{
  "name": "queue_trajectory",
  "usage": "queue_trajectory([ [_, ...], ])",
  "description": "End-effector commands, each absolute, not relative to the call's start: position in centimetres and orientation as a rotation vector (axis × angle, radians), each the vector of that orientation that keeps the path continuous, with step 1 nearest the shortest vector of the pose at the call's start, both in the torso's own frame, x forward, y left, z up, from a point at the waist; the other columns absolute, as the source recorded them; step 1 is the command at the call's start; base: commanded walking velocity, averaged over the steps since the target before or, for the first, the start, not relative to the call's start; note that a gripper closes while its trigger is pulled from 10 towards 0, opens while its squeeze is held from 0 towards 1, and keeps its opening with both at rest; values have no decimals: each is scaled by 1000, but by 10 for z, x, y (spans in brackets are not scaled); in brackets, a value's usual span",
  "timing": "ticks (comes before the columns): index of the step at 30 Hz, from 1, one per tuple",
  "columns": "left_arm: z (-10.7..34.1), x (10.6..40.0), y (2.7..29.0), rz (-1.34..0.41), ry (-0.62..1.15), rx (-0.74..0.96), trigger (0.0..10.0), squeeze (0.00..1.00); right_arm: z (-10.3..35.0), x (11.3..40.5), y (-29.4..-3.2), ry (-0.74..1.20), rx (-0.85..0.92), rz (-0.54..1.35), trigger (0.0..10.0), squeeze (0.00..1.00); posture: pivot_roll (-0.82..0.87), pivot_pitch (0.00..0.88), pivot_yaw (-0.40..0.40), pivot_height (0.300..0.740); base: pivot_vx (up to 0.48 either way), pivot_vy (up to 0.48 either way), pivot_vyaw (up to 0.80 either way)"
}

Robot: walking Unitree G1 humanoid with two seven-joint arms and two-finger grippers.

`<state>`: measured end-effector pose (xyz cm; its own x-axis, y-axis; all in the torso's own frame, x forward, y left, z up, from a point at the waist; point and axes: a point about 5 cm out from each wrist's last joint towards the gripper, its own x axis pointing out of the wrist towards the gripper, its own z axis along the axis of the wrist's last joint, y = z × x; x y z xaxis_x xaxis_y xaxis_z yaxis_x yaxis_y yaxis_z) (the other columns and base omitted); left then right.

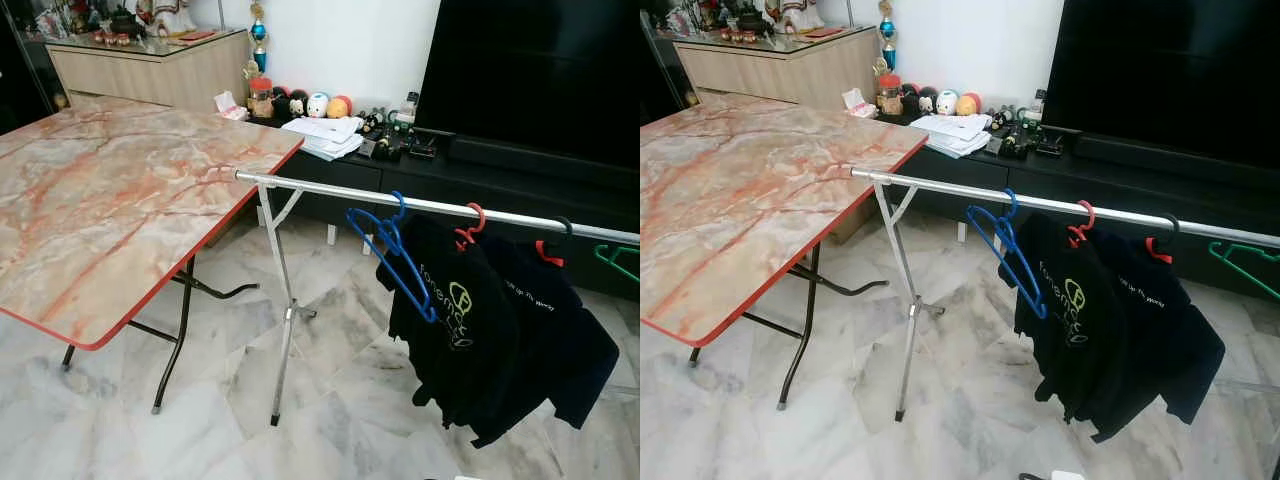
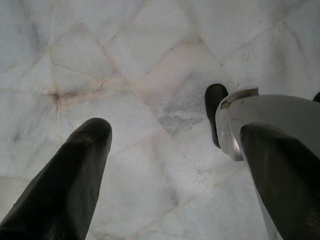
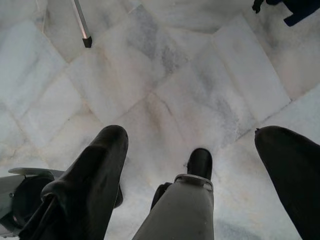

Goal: Hang hanger

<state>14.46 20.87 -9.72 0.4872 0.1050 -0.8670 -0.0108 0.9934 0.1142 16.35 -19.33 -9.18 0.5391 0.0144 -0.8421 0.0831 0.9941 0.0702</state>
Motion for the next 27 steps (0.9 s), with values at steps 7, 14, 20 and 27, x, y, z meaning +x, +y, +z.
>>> queue_trajectory([
  [7, -98, 142, 208, 76, 1069, 81, 10000, 0, -92, 163, -194, 999, 118, -46, 10000, 0, 92, 0, 24, 740, 336, 0, 0],
  [14, -98, 143, 208, 72, 1065, 78, 10000, 0, -91, 164, -193, 1000, 120, -18, 10000, 0, 86, 0, 26, 740, 374, 0, 0],
  [20, -98, 144, 208, 72, 1063, 75, 10000, 0, -91, 165, -192, 999, 121, -5, 10000, 0, 86, 0, 25, 740, 396, 0, 0],
  [27, -97, 145, 208, 78, 1062, 91, 10000, 0, -90, 167, -192, 991, 120, 2, 10000, 0, 87, 0, 22, 740, 280, 0, 0],
])
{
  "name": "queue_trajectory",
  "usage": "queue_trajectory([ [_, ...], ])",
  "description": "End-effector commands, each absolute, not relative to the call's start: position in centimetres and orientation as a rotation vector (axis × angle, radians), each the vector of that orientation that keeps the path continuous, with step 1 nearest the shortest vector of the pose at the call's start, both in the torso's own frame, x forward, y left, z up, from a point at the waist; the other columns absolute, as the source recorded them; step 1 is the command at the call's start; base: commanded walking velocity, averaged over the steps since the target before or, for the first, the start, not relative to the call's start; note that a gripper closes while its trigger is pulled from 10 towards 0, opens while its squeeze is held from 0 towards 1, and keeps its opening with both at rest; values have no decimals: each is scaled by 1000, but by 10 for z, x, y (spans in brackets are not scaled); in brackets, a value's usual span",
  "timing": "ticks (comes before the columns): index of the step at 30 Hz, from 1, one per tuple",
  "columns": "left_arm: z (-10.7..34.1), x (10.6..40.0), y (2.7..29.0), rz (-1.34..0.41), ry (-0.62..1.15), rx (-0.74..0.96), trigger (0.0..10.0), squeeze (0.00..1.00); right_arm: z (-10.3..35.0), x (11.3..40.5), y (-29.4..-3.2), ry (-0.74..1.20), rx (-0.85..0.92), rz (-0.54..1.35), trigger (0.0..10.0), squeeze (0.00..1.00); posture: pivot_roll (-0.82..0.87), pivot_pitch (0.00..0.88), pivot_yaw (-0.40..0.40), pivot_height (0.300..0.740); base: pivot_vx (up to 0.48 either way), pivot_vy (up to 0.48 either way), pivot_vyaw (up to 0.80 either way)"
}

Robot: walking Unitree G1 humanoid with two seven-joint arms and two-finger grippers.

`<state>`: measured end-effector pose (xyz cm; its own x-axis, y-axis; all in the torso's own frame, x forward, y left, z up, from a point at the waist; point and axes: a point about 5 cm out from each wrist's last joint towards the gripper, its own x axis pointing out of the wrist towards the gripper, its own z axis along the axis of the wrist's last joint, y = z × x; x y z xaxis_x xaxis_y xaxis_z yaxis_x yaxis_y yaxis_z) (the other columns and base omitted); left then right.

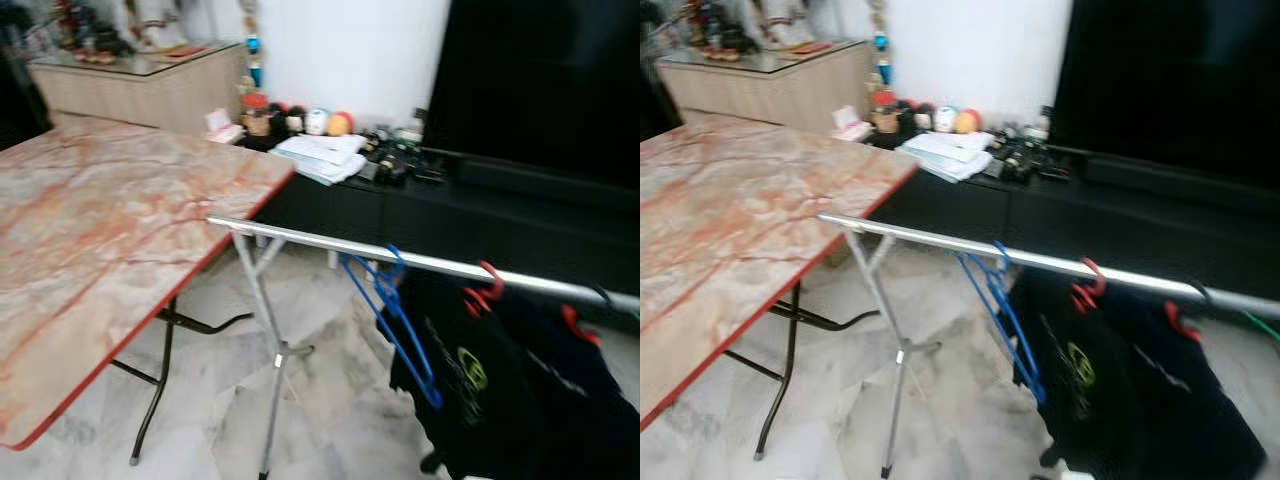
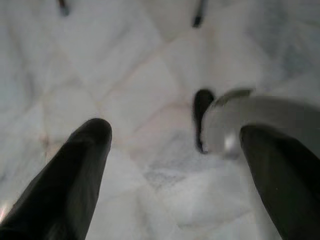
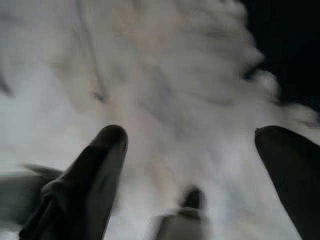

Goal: Hang hanger

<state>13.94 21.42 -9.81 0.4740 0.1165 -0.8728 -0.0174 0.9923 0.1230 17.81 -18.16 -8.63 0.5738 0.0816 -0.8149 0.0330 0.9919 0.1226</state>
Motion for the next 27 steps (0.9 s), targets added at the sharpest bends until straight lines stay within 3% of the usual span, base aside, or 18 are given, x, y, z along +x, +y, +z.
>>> queue_trajectory([
  [1, -97, 145, 209, 77, 1063, 99, 10000, 0, -90, 167, -192, 987, 121, 3, 10000, 0, 83, 0, 24, 740, 0, 0, 0],
  [10, -97, 146, 208, 70, 1059, 101, 10000, 0, -88, 170, -193, 950, 115, 2, 10000, 0, 75, 0, 20, 740, 0, 0, 0],
  [22, -98, 142, 209, 68, 1069, 103, 10000, 0, -86, 170, -199, 853, 179, -158, 10000, 0, 46, 0, 12, 740, 0, 0, 0],
  [24, -99, 140, 210, 64, 1074, 108, 10000, 0, -71, 188, -204, 693, 170, -148, 10000, 0, 35, 0, 14, 740, 0, 0, 0],
  [25, -99, 140, 210, 60, 1076, 112, 10000, 0, -51, 202, -209, 515, 141, -135, 10000, 0, 31, 0, 13, 740, 0, 0, 0],
  [27, -99, 139, 210, 58, 1077, 115, 10000, 0, -41, 204, -211, 435, 129, -145, 10000, 0, 28, 0, 10, 740, 0, 0, 0],
])
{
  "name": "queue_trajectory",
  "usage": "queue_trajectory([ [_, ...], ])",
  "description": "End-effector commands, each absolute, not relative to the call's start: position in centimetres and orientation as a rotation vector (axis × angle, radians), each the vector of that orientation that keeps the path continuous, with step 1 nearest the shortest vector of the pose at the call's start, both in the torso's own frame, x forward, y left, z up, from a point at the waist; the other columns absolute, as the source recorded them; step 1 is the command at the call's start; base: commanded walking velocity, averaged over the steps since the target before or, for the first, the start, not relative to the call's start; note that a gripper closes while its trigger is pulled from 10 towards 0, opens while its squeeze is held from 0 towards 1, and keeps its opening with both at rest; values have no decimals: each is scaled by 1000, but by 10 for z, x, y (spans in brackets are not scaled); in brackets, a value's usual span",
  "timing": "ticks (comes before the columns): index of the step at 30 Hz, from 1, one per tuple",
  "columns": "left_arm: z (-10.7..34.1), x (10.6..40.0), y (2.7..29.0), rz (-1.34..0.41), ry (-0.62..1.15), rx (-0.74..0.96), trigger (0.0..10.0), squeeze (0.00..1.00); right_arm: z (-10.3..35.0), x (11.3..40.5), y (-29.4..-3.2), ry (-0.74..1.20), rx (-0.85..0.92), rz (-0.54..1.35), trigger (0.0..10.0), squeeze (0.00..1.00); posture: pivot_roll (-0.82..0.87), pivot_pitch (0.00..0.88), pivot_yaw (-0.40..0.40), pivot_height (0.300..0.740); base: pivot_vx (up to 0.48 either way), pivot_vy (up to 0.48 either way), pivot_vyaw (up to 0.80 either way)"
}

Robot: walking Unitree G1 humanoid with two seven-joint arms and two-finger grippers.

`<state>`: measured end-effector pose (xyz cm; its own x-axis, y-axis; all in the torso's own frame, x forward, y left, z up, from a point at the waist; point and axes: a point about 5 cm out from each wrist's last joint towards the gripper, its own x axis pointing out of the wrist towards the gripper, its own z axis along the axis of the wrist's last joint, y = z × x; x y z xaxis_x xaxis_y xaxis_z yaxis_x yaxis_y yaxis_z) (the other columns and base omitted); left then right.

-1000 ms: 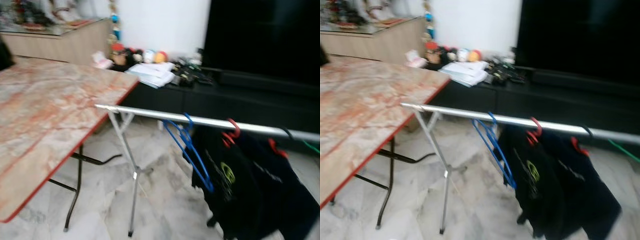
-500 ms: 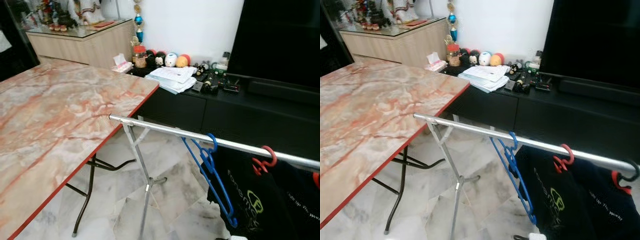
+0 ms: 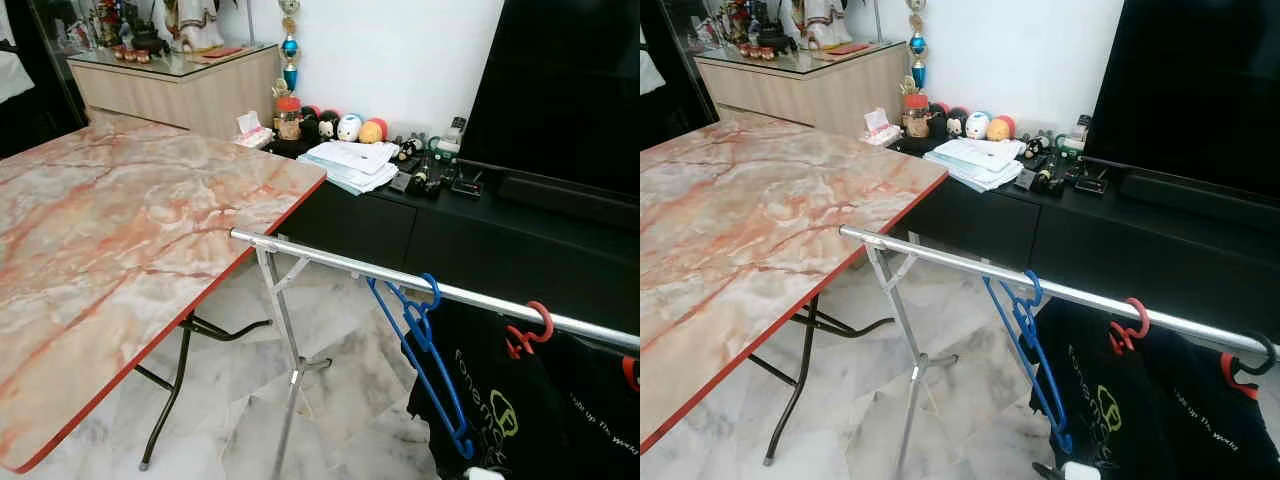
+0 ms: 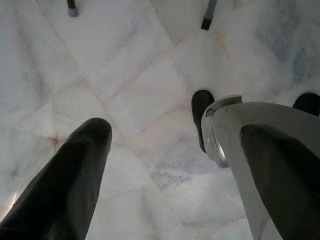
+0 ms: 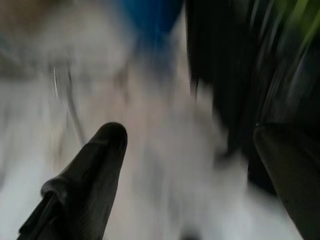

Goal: Hang hanger

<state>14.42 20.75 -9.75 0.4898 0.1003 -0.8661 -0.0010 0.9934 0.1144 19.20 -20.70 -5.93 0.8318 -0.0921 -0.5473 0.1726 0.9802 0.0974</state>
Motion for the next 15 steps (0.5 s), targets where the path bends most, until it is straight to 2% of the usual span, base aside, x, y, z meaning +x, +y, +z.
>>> queue_trajectory([
  [1, -99, 139, 210, 58, 1077, 115, 10000, 0, -41, 204, -211, 435, 129, -145, 10000, 0, 28, 0, 10, 740, 0, 0, 0],
  [9, -100, 136, 211, 48, 1086, 124, 10000, 0, -22, 184, -227, 317, 71, -243, 10000, 0, 20, 0, -5, 740, 0, 0, 0],
  [15, -100, 135, 212, 44, 1090, 128, 10000, 0, 0, 162, -223, 263, 35, -289, 10000, 0, 18, 0, -13, 740, 0, 0, 0],
])
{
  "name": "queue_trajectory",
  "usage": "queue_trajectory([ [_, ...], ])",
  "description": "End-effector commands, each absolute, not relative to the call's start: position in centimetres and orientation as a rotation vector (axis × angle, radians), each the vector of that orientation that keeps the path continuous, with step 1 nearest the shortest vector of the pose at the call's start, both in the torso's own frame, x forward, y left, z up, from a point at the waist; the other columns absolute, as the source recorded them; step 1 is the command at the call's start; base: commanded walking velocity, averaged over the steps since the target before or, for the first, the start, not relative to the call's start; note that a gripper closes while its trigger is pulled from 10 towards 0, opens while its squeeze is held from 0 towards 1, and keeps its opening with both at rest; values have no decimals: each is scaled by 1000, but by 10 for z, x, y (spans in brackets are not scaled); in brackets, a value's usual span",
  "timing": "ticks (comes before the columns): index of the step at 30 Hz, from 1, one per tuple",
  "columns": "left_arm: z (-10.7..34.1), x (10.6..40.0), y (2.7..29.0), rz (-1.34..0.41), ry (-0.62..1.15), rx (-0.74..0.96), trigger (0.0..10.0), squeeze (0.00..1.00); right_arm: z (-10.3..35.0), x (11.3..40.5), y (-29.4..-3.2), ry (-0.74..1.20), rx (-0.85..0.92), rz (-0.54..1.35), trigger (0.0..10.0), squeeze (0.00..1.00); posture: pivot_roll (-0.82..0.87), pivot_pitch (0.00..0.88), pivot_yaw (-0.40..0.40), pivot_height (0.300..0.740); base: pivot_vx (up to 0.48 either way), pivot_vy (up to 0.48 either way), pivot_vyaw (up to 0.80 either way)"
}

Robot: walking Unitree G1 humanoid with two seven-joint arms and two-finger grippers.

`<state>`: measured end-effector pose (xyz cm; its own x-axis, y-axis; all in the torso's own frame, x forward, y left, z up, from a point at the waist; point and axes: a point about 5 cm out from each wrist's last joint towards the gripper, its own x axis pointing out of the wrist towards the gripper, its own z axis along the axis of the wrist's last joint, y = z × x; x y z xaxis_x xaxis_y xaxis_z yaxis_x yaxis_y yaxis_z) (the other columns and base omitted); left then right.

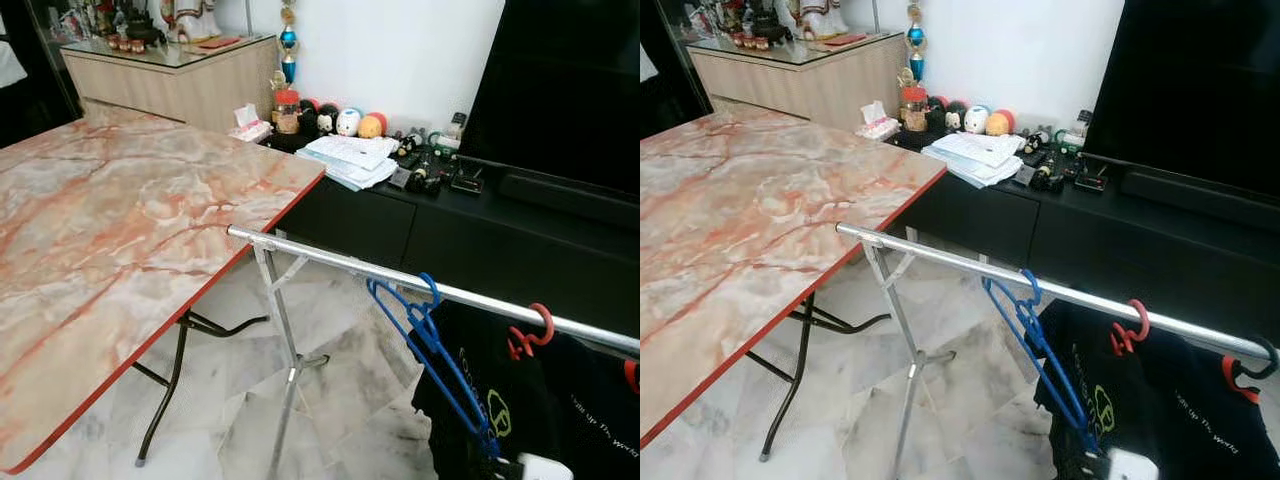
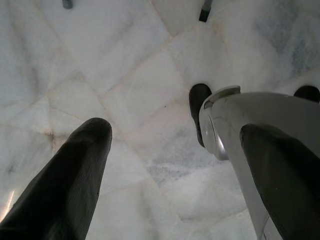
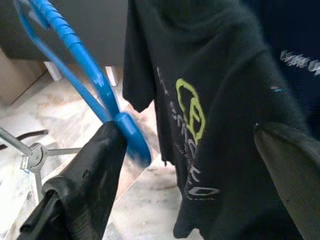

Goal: Hang hanger

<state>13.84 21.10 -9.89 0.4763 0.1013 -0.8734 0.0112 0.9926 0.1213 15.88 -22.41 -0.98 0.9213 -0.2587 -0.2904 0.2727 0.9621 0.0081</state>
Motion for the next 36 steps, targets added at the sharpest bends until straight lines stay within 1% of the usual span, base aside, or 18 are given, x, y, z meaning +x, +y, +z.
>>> queue_trajectory([
  [1, -100, 135, 212, 43, 1091, 129, 10000, 0, 3, 161, -224, 254, 26, -300, 10000, 0, 18, 0, -13, 740, 0, 0, 0],
  [5, -100, 134, 212, 39, 1092, 134, 10000, 0, 15, 160, -229, 234, -14, -356, 10000, 0, 17, 0, -13, 740, 0, 0, 0],
  [7, -100, 135, 213, 37, 1092, 137, 10000, 0, 23, 167, -233, 199, -34, -366, 10000, 0, 14, 0, -11, 740, 0, 0, 0],
  [9, -100, 135, 213, 35, 1091, 140, 10000, 0, 40, 181, -238, 138, -51, -374, 10000, 0, 15, 0, -7, 740, 0, 0, 0],
  [10, -100, 135, 213, 35, 1091, 140, 10000, 0, 40, 181, -238, 138, -51, -374, 10000, 0, 15, 0, -7, 740, 0, 0, 0],
  [12, -100, 135, 213, 34, 1090, 141, 10000, 0, 54, 196, -242, 88, -49, -387, 10000, 0, 14, 0, -6, 740, 0, 0, 0],
  [13, -99, 136, 213, 35, 1088, 141, 10000, 0, 68, 209, -242, 45, -40, -391, 10000, 0, 20, 0, -8, 740, 0, 0, 0],
  [14, -99, 136, 213, 36, 1086, 141, 10000, 0, 71, 213, -242, 34, -40, -387, 10000, 0, 21, 0, -6, 740, 0, 0, 0],
  [15, -99, 137, 214, 41, 1084, 138, 10000, 0, 80, 226, -241, 13, -38, -374, 10000, 0, 22, 0, -5, 740, 0, 0, 0],
  [19, -99, 138, 214, 46, 1081, 134, 10000, 0, 87, 244, -242, 14, -28, -369, 10000, 0, 31, 0, -3, 740, 0, 0, 0],
  [20, -98, 138, 214, 48, 1081, 131, 10000, 0, 87, 250, -241, 30, -12, -353, 10000, 0, 33, 0, 0, 740, 0, 0, 0],
  [24, -98, 140, 214, 51, 1079, 129, 10000, 0, 88, 263, -235, 72, -33, -293, 10000, 0, 43, 0, -2, 740, 0, 0, 0],
  [29, -98, 140, 214, 63, 1076, 122, 10000, 0, 79, 255, -231, 128, -25, -281, 10000, 0, 48, 0, -5, 740, 0, 0, 0],
  [31, -98, 140, 214, 61, 1076, 123, 10000, 0, 67, 247, -229, 194, -18, -280, 10000, 0, 43, 0, -5, 740, 0, 0, 0],
  [34, -98, 141, 214, 56, 1077, 125, 10000, 0, 33, 223, -222, 397, -12, -226, 10000, 0, 30, 0, 1, 740, 0, 0, 0],
  [35, -97, 141, 214, 54, 1077, 127, 10000, 0, 16, 211, -217, 510, -19, -171, 10000, 0, 24, 0, 4, 740, 0, 0, 0],
  [36, -97, 142, 214, 54, 1077, 127, 10000, 0, 13, 208, -216, 532, -21, -159, 10000, 0, 24, 0, 4, 740, 0, 0, 0],
])
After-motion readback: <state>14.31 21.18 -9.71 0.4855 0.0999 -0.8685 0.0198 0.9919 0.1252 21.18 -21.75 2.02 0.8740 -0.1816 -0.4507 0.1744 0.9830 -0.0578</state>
